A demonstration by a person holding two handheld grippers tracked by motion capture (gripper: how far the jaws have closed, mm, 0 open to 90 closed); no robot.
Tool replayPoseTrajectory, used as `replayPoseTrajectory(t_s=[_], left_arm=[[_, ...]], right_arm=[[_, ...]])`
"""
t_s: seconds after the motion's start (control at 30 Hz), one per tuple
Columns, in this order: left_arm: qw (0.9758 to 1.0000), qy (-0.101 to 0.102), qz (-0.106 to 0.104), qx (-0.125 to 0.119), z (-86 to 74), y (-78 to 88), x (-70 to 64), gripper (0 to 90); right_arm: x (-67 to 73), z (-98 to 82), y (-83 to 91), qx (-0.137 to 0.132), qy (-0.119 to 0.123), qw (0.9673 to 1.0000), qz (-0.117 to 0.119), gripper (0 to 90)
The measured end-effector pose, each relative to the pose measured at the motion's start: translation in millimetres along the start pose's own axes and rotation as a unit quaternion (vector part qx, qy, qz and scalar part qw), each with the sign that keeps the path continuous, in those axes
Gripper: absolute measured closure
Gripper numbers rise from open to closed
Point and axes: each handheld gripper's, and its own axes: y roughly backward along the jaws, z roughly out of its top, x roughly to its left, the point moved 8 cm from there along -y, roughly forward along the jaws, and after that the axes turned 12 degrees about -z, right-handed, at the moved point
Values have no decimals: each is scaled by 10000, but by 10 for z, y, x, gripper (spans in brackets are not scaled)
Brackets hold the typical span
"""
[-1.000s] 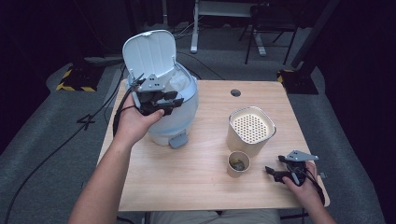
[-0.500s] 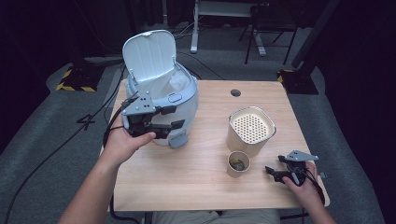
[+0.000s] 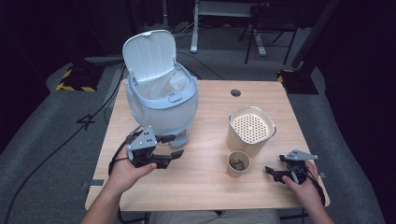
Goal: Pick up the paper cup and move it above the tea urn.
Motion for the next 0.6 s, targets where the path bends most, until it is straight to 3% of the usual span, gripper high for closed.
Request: replayPoseTrajectory(t_s=[0.1, 0.23, 0.37, 0.47, 0.6], left_arm=[[9999, 117, 29, 101, -194, -84, 28, 392], [9983, 529, 167, 155, -387, -177, 111, 366], [9947, 782, 332, 584, -627, -274, 179, 357], [9923, 945, 370, 712, -741, -312, 213, 349], [9870, 1177, 552, 946, -893, -338, 271, 326]], right_arm=[[3, 2, -2, -5, -23, 10000, -21, 156], [5, 2, -2, -4, -30, 10000, -13, 160], [10, 3, 2, -20, -23, 10000, 4, 172], [14, 3, 7, -29, -17, 10000, 3, 185], [23, 1, 35, 44, 16, 10000, 47, 231]])
